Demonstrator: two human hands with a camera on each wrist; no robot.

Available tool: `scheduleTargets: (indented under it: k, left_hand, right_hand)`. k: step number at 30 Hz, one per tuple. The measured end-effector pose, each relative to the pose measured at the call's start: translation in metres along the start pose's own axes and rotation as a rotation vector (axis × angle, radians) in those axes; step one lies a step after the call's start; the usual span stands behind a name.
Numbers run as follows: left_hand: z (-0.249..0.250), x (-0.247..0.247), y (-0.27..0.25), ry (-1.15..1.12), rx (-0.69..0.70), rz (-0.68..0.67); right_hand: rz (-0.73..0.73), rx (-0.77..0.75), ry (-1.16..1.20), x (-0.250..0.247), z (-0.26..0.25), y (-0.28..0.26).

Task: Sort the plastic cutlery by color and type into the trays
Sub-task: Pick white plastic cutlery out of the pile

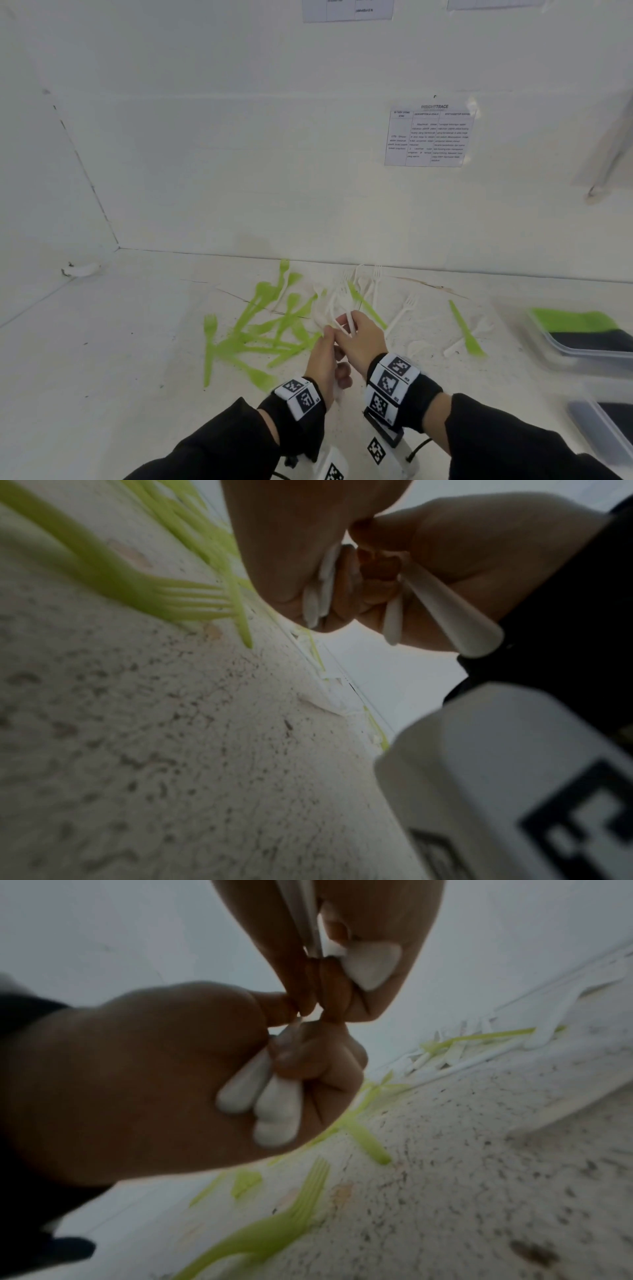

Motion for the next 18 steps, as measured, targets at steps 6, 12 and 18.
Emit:
scheduleTargets:
  k: [6,12,18]
  left_hand:
    - [-0.003,-0.002,0.007,0.016,-0.002,-0.027]
    - [-0.006,0.006,0.003,0.019,-0.074,-0.098]
    - [-0.003,-0.004,0.006,-0.006,-0.019,0.030]
  right_hand:
    - [-0.051,0.087,0.124,0.009,0.001,-0.006]
    - [-0.095,0.010,-0.134,0.010,-0.004,-0.004]
    - [-0.142,0.010,-0.129,0.009,-0.008,-0.005]
Point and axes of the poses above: each hand's wrist, its own y-axis towards the middle knuckle, its own x-axis out of the palm, z = x × y, the point moved 7 cm from there along y, towards the middle knuckle, and after that the axes turned 10 degrees about -x, right-handed, at the moved point
